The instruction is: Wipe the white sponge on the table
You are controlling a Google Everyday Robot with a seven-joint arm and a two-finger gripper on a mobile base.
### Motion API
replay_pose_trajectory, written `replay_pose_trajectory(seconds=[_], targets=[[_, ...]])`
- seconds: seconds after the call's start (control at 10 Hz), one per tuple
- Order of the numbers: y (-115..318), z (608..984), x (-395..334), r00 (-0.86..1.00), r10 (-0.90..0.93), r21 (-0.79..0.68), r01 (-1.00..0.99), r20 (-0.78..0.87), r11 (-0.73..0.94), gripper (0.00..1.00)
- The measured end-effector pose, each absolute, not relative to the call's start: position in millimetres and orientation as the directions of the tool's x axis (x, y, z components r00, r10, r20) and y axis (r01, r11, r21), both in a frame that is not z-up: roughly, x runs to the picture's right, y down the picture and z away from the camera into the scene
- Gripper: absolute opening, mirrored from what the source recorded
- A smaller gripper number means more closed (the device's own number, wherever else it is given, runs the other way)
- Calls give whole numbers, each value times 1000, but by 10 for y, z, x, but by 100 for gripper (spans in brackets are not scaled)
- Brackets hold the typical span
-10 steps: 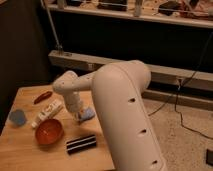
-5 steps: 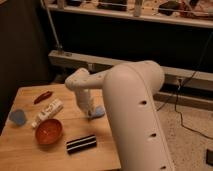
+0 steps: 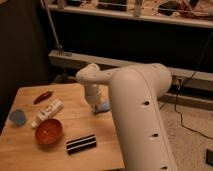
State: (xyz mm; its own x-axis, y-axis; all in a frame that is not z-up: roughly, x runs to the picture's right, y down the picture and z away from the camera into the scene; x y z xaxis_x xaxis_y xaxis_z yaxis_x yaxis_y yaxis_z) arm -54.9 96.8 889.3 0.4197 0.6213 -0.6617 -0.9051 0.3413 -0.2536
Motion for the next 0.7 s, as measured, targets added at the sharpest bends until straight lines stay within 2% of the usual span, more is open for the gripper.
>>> replay_pose_trajectory(seconds=[0.3, 0.7], targets=[[723, 9062, -580, 433, 628, -256, -898, -646, 357, 0], [493, 9214, -1059, 502, 608, -295, -861, -615, 414, 0]])
